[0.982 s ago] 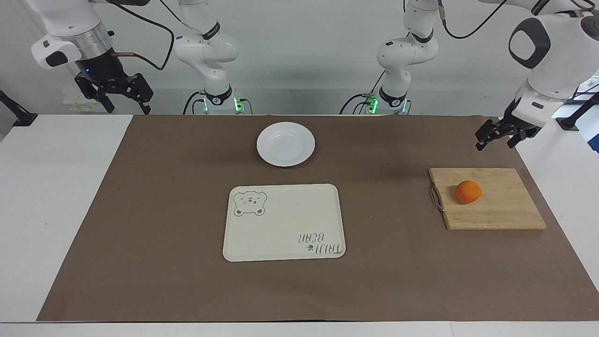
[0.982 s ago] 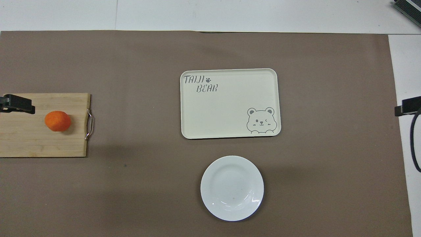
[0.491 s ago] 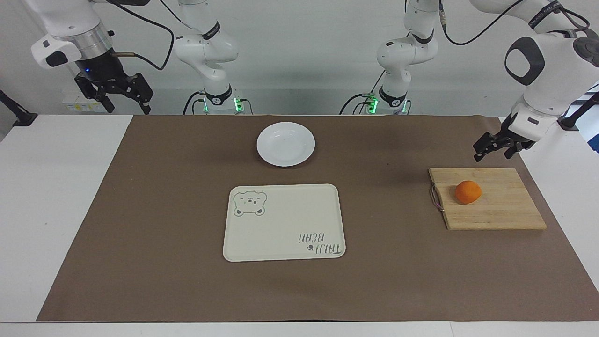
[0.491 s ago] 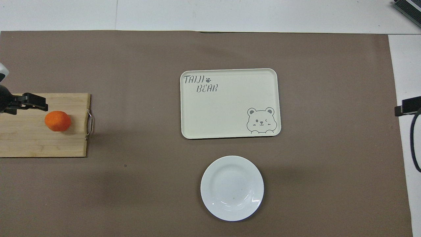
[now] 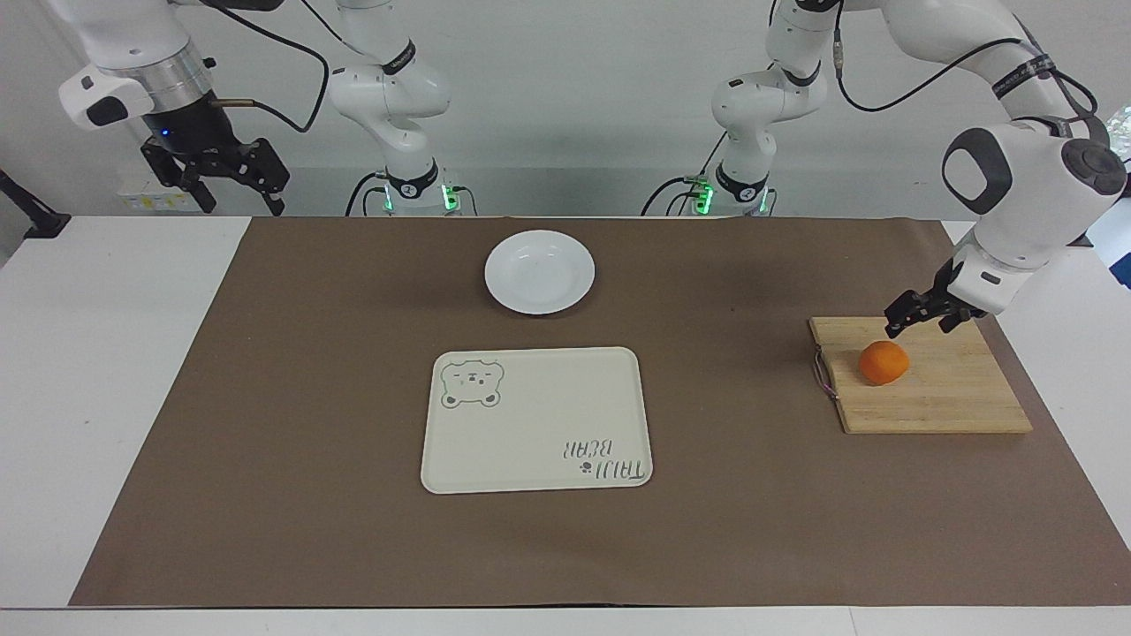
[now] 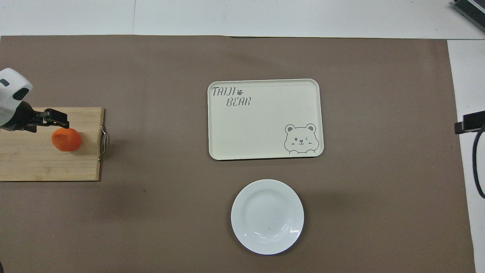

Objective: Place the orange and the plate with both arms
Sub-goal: 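Lower the left gripper onto the orange and close it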

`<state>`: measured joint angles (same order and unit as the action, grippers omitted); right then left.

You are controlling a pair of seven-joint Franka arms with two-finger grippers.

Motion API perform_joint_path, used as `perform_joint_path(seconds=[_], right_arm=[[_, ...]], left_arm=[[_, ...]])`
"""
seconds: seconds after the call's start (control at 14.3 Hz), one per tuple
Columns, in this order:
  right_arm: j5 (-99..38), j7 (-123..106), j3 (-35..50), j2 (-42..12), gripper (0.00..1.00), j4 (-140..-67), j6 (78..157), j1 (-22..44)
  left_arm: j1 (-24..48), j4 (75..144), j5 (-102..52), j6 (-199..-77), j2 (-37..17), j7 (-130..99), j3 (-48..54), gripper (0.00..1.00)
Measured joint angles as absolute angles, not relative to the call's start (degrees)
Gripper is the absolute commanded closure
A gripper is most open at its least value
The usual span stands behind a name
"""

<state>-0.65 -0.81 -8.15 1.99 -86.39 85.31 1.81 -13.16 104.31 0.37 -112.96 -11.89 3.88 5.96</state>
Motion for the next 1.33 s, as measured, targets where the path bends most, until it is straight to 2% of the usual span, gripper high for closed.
perform_joint_path(seconds=[0.49,1.12,1.19,1.26,1.33], right_arm=[[-0.66,-0.81,-8.15,1.99,0.0,-86.39,85.31,1.81],[-0.65,-0.81,-8.15,1.99,0.0,-86.39,85.31,1.81],[-0.66,-0.81,-8.15,1.99,0.0,-86.39,85.31,1.81],[-0.66,-0.81,-8.15,1.99,0.0,-86.39,85.31,1.81],[-0.66,-0.81,-8.15,1.99,0.0,-86.39,85.31,1.81]], left_arm=[[-13.3,110.23,0.37,-118.91,-11.98,3.8,5.9,0.0],[-15.37,114.39,0.3,-124.2,-14.21,1.76,6.32,0.0],[-15.38,114.96,0.3,-124.54,-14.23,1.63,6.31,0.36],[-15.39,115.44,0.3,-124.96,-14.24,1.63,6.27,0.97],[-15.41,115.78,0.3,-125.07,-14.26,1.64,6.26,1.0]])
